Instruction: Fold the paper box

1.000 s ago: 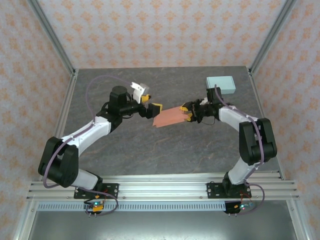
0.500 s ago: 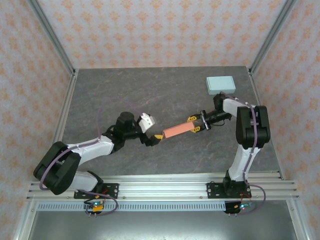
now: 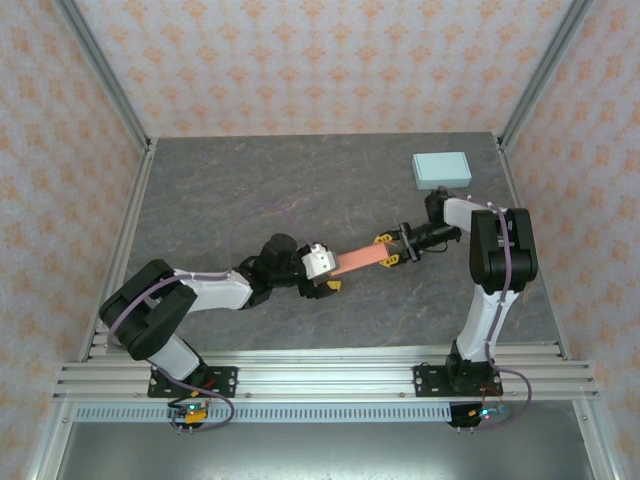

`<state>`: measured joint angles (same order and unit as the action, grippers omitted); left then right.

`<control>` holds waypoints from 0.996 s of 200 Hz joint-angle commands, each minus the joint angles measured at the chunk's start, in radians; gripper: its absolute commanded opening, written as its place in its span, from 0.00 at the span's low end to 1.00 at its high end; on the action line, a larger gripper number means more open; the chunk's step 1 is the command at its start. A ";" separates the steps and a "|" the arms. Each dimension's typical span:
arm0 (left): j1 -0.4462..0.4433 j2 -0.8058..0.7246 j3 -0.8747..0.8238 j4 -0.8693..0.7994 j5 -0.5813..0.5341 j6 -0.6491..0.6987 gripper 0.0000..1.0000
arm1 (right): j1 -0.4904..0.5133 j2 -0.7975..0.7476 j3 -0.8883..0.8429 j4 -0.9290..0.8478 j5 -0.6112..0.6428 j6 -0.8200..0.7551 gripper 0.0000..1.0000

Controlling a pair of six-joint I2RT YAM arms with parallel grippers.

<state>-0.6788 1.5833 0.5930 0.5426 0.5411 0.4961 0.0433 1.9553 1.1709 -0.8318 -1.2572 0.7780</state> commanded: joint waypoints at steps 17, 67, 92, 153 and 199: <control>-0.004 0.019 0.039 0.037 -0.006 -0.003 0.51 | -0.001 -0.005 0.026 0.015 0.036 0.063 0.52; 0.019 0.025 0.119 -0.152 0.064 -0.016 0.52 | -0.082 -0.205 0.016 0.201 0.189 -0.070 0.69; 0.042 0.047 0.143 -0.171 0.100 -0.036 0.53 | -0.099 -0.433 -0.071 0.255 0.398 -0.341 0.67; 0.127 0.064 0.205 -0.280 0.200 0.006 0.54 | 0.075 -0.758 -0.352 0.525 0.643 -0.938 0.61; 0.128 0.065 0.218 -0.291 0.199 0.032 0.54 | 0.104 -0.722 -0.299 0.443 0.635 -1.130 0.51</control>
<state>-0.5499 1.6478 0.7795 0.2783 0.7074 0.4995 0.1455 1.2366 0.8356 -0.3847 -0.6533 -0.1604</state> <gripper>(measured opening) 0.541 0.535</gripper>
